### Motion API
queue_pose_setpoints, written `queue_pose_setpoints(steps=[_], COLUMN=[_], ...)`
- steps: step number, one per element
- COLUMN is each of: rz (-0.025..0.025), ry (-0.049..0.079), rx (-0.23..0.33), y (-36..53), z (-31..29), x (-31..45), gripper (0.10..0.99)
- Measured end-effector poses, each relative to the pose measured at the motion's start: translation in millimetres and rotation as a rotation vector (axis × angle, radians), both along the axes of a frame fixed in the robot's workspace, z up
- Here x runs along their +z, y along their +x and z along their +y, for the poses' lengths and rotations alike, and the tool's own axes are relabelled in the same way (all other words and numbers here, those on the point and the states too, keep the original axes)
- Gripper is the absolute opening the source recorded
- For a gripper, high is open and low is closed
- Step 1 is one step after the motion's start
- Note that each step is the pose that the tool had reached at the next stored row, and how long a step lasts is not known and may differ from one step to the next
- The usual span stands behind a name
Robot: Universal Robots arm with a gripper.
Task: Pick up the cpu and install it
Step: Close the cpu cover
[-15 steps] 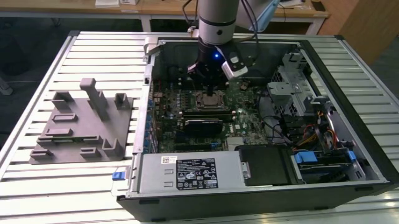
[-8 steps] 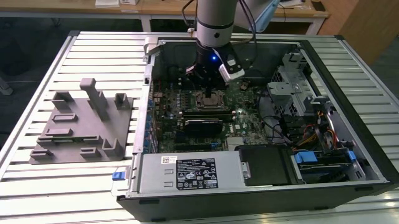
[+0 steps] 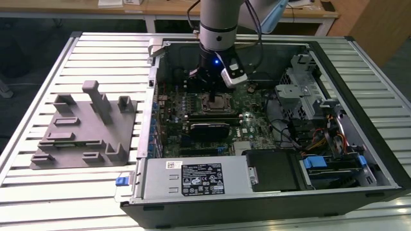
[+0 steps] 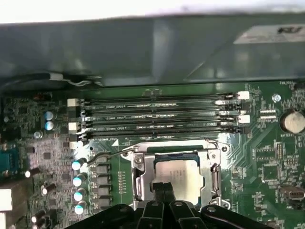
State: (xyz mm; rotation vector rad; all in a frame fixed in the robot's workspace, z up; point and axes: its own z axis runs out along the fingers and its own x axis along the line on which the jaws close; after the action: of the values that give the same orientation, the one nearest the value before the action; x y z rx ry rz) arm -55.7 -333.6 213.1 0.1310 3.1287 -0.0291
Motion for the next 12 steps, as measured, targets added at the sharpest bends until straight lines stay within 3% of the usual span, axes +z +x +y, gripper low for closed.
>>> queue_pose_setpoints(steps=[4, 8, 12], rz=[0.0001, 0.0, 0.0003], ry=[0.0, 0.0, 0.013], rx=[-0.042, -0.048, -0.048], y=[-0.6, -5.4, -6.6], z=[-0.1, 0.0, -1.0], x=[-1.6, -2.5, -3.8], gripper=[0.106, 0.106, 0.106])
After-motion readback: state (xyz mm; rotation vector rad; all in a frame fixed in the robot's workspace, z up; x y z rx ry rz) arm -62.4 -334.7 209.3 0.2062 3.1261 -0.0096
